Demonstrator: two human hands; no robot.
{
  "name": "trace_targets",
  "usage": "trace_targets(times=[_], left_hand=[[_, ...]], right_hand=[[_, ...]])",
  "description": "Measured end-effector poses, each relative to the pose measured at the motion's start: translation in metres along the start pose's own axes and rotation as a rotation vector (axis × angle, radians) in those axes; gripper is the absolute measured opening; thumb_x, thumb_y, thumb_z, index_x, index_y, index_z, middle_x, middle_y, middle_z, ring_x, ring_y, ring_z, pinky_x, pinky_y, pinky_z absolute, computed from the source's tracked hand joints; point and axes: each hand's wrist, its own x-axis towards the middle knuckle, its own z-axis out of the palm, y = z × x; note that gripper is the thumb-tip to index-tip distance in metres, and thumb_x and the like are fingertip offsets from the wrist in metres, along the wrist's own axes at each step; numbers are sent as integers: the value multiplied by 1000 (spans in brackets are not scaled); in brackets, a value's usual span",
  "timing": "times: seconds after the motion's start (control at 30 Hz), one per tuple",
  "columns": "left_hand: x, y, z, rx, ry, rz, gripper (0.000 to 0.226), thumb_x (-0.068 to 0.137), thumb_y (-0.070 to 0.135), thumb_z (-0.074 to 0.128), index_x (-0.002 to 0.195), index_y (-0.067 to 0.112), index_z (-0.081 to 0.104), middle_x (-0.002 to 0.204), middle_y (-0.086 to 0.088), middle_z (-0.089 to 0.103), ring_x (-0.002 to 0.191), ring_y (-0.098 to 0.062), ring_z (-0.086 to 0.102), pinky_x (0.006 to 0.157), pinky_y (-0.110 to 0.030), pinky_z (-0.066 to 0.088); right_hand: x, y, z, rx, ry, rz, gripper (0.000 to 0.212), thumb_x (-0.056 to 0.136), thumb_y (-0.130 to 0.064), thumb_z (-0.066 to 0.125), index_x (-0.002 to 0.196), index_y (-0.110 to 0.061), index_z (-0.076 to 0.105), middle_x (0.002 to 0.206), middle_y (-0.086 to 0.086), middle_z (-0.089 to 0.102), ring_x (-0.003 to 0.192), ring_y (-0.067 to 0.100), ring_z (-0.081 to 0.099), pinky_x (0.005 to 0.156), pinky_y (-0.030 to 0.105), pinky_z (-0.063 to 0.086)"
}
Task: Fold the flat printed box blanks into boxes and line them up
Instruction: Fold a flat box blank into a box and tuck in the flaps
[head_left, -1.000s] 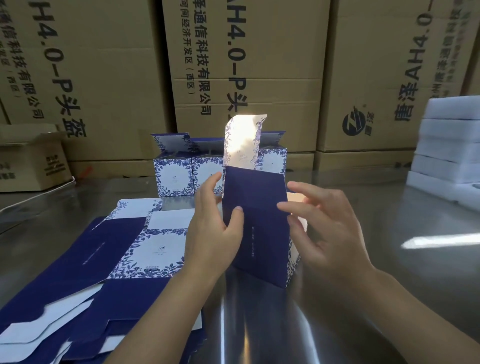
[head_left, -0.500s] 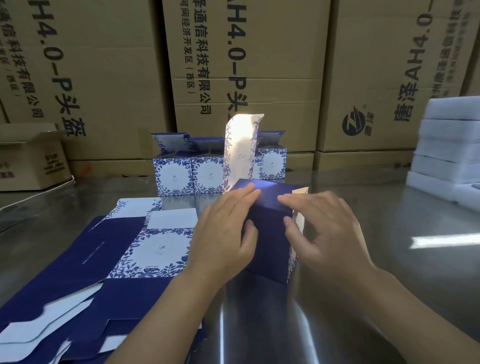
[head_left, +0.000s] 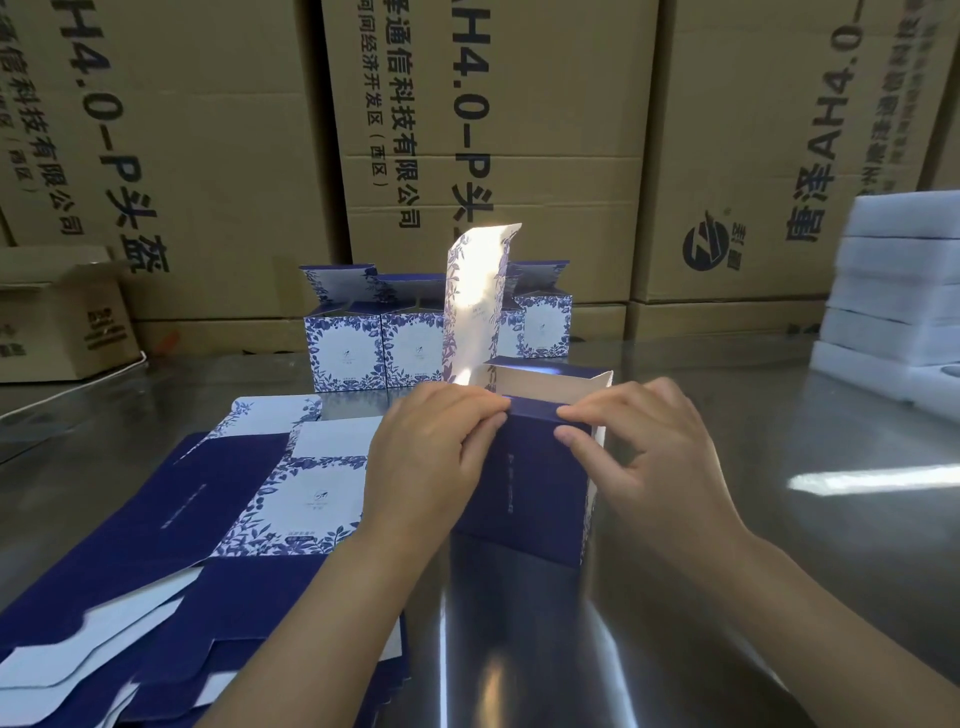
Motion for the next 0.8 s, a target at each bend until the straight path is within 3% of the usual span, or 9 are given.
trace_targets(times=[0.17,0.4,0.5,0.67,0.8], left_hand=[[2,0,-2,-8,-45,-26,17,86,21,57,89,17,74,89,5,70,88,-10,51,73,-19,37],[3,2,-2,2,-124,-59,19,89,27,50,86,18,67,85,6,65,88,-16,51,70,-27,38],[2,4,-3,4,-141,-46,19,89,27,50,85,18,66,85,5,64,88,-17,50,70,-30,40],[3,8,-3,-29,-111,21,18,90,24,52,83,15,66,81,2,65,83,-16,48,71,-29,38],[2,15,-3,-45,-97,104,25,90,27,45,82,15,66,79,3,63,80,-13,44,69,-28,38]], right_hand=[[1,-4,-2,77,-16,51,9,80,-26,67,78,-20,74,77,-10,66,76,14,42,74,31,37],[3,-7,-6,51,-56,82,12,78,-27,65,70,-19,69,73,-11,66,77,14,45,80,23,30],[3,-7,-8,34,-56,73,12,77,-27,66,69,-19,69,72,-10,66,76,18,49,76,30,31],[2,-7,-8,4,-56,43,8,77,-33,67,75,-27,72,75,-15,67,77,10,42,75,29,29],[0,-8,-5,-32,-40,-6,18,81,-43,60,80,-31,74,75,-16,66,75,11,38,74,27,26]])
